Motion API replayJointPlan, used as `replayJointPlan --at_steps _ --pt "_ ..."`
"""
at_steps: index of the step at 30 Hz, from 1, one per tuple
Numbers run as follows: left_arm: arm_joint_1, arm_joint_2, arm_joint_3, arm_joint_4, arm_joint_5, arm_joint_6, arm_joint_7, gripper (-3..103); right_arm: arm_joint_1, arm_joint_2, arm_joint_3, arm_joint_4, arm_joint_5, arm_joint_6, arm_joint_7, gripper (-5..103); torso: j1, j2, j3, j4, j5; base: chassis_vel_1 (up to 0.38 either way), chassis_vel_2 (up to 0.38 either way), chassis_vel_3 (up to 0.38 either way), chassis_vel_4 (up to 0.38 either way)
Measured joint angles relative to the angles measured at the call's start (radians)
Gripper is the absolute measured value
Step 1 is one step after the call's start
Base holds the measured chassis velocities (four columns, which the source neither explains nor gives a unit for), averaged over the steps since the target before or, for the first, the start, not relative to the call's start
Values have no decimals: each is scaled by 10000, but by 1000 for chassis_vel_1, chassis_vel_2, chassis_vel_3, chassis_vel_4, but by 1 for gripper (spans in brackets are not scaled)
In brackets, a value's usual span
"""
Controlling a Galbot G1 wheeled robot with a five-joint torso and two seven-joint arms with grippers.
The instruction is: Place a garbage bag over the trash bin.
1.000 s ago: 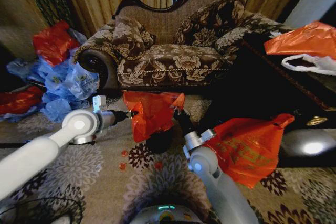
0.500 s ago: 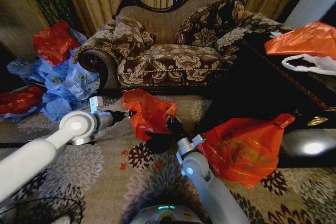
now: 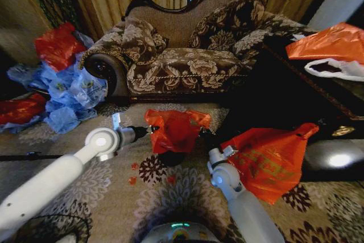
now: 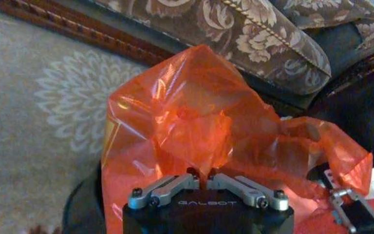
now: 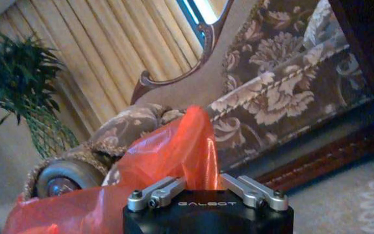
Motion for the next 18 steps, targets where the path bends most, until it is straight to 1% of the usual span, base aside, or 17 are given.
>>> replayJointPlan --at_steps 2,3,5,7,8,9,10,11,12,13,15,16,18 --pt "-190 -441 370 380 308 -12 136 0 15 140 -69 -377 -117 71 -18 0 0 0 0 1 1 0 0 0 0" --pt "-190 -441 370 380 308 -12 136 0 15 140 -69 -377 -117 71 -18 0 0 0 0 1 1 0 0 0 0" --pt "-191 -735 578 518 256 33 208 0 -39 195 -44 -556 -277 218 14 0 2 0 1 -1 0 0 0 0 0" --pt "-149 -737 589 484 195 46 208 0 -93 146 -7 -468 -248 204 64 0 1 0 1 -1 1 0 0 0 0" --pt "-27 -633 567 355 138 64 209 0 -180 45 29 -244 -120 121 134 0 2 0 0 -2 0 0 0 0 0" --pt "210 -309 378 109 76 87 212 0 -344 -148 37 149 115 -37 254 0 1 0 0 -3 -5 0 0 0 0" --pt "210 -309 378 109 76 87 212 0 -344 -148 37 149 115 -37 254 0 1 0 0 -3 -5 0 0 0 0" --pt "418 -48 128 -46 21 102 219 0 -441 -219 -9 319 192 -96 290 0 1 1 0 -4 -2 0 0 0 0" --pt "731 365 -284 -298 -78 133 230 0 -597 -254 -172 546 214 -157 315 0 0 1 0 0 -2 0 0 0 0" --pt "731 365 -284 -298 -78 133 230 0 -597 -254 -172 546 214 -157 315 0 0 1 0 0 -2 0 0 0 0" --pt "1090 1006 -864 -698 -299 168 232 0 -731 -133 -476 802 176 -227 361 0 0 0 0 3 -5 0 0 0 0" --pt "1286 1461 -1286 -988 -500 168 202 0 -780 32 -822 1009 168 -310 466 0 -1 1 -1 5 -1 0 0 0 0" --pt "1327 1589 -1454 -1092 -624 166 148 0 -790 116 -1021 1111 175 -365 520 0 -1 0 -1 3 -2 0 0 0 0"
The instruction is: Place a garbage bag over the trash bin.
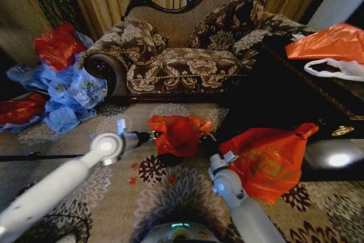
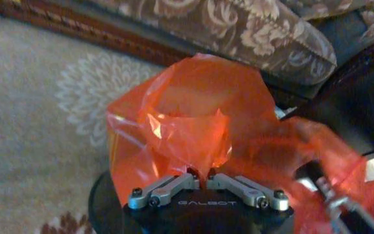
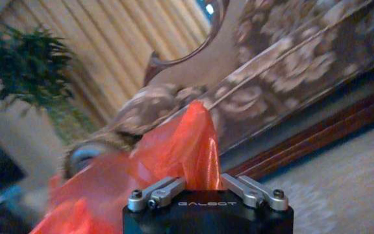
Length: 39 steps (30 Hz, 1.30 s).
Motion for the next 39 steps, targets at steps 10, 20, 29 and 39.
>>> replayJointPlan --at_steps 10,20,29,39 --pt "-575 12 -175 -320 -773 -81 -767 0 15 413 -909 -18 -174 -119 362 0 0 1 0 -2 -1 0 0 0 0" --pt "-256 -1052 460 727 131 181 -458 0 300 -137 -28 -971 -139 287 385 0 0 1 0 -2 -1 0 0 0 0" --pt "-646 -2346 1266 1817 1156 106 98 0 1226 209 366 -2854 -139 681 331 0 1 1 1 -1 1 0 0 0 0" --pt "-1241 -2855 1905 2804 1700 -53 410 0 1515 212 529 -3639 -170 791 214 0 2 1 1 -5 0 0 0 0 0"
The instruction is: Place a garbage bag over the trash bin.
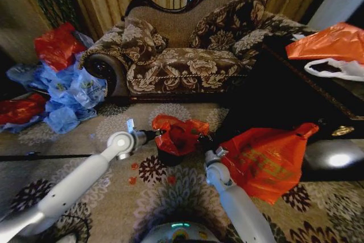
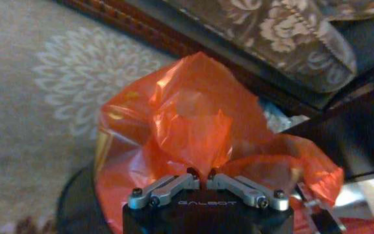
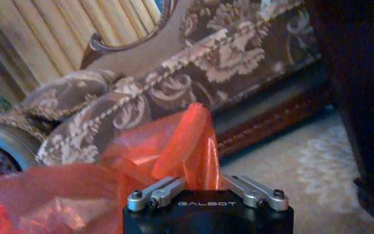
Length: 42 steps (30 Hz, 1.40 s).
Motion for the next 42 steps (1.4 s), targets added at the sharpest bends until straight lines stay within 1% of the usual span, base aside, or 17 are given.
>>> replayJointPlan --at_steps 1,2,4,7,10,11,12,14,21,26,27,33,36,37,39,41,42 --pt "80 84 -23 12 19 0 43 0 -58 -4 10 -71 -11 19 -35 0 0 0 0 0 0 0 0 0 0" --pt "400 368 -163 -4 57 8 201 0 -205 -1 30 -294 -70 106 -142 0 0 0 0 1 0 0 0 0 0" --pt "537 464 -256 -42 59 20 255 0 -243 9 37 -371 -100 134 -173 0 0 0 0 2 -1 0 0 0 0" --pt "1342 994 -866 -581 -49 132 396 0 -431 122 -40 -580 -158 175 -199 0 -1 0 0 3 -2 0 0 0 0" --pt "1559 1141 -1033 -769 -81 142 412 0 -482 151 -75 -572 -161 174 -197 0 -1 0 0 3 -1 0 0 0 0" --pt "2022 1460 -1362 -1175 -141 149 429 0 -561 210 -140 -506 -169 172 -154 0 -2 0 -1 2 -1 0 0 0 0" --pt "2022 1460 -1362 -1175 -141 149 429 0 -561 210 -140 -506 -169 172 -154 0 -2 0 -1 2 -1 0 0 0 0" --pt "2518 1781 -1586 -1558 -154 160 447 0 -683 252 -203 -401 -200 153 -66 0 -2 0 -1 4 -1 0 0 0 0" --pt "3466 1961 -1876 -1929 76 202 458 0 -977 260 -395 -390 -243 38 -13 0 -2 0 -1 2 -2 0 0 0 0" --pt "3851 1811 -1785 -1787 506 209 526 0 -879 442 -457 -1043 -333 -3 -105 0 -2 0 -1 2 0 0 0 0 0" --pt "3884 1650 -1657 -1608 853 204 616 0 -753 521 -444 -1347 -387 6 -143 0 -2 0 -1 3 -2 0 0 0 0" --pt "3504 1212 -1303 -1073 1335 171 757 0 -478 571 -419 -1936 -429 6 -229 0 -2 0 -1 3 -1 0 0 0 0" --pt "2932 733 -1008 -405 1921 52 984 0 -264 624 -389 -2399 -476 33 -328 0 -2 0 -1 1 -2 0 0 0 0" --pt "2932 733 -1008 -405 1921 52 984 0 -264 624 -389 -2399 -476 33 -328 0 -2 0 -1 1 -2 0 0 0 0" --pt "2561 287 -819 374 2488 -75 1247 0 -34 738 -349 -2837 -483 91 -427 0 -1 0 -1 0 -1 0 0 0 0" --pt "2488 150 -788 609 2605 -87 1293 0 30 776 -337 -2979 -483 109 -452 0 -1 0 0 1 -1 0 0 0 0" --pt "2400 -84 -768 960 2742 -113 1333 0 173 860 -321 -3268 -482 167 -511 0 0 0 0 2 -2 0 0 0 0"
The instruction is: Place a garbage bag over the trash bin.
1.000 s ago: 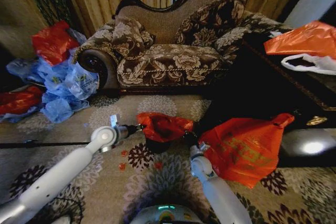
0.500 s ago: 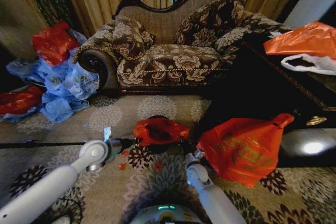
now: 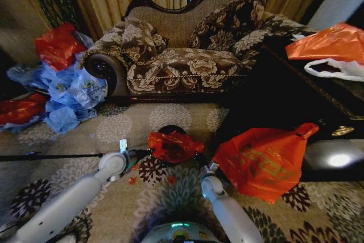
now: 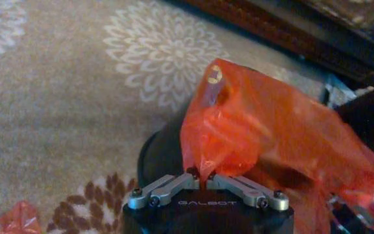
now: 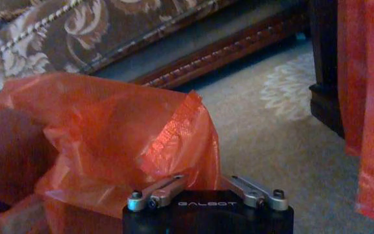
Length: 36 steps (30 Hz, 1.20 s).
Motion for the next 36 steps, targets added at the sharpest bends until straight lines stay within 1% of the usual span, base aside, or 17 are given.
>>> replayJointPlan --at_steps 2,7,9,15,22,24,31,36 --pt "-40 -220 -25 354 128 -74 47 0 177 53 19 -237 33 41 -53 0 0 0 0 0 1 0 0 0 0" --pt "-56 -363 -56 653 251 -156 106 0 344 129 25 -370 49 46 -72 0 0 0 0 1 2 0 0 0 0" --pt "-26 -651 -59 1118 444 -282 154 0 462 285 -10 -697 4 110 -163 0 0 0 0 0 1 0 0 0 0" --pt "-88 -902 -105 1452 597 -415 212 0 676 499 48 -973 -43 212 -188 0 0 0 0 2 0 0 0 0 0" --pt "-468 -1073 -186 1770 641 -498 259 0 1169 536 62 -1240 -30 288 -235 0 0 0 0 1 1 0 0 0 0" --pt "-669 -1294 -257 2018 737 -597 272 0 1600 582 86 -1632 -36 448 -354 0 0 0 0 0 1 0 0 0 0" --pt "-1001 -1473 -210 2386 922 -728 318 0 2087 669 76 -2178 -22 564 -508 0 -1 0 0 1 1 0 0 0 0" --pt "-1590 -1793 -29 3013 1155 -795 452 0 2703 798 -32 -2963 31 717 -772 0 0 0 0 1 1 0 0 0 0"
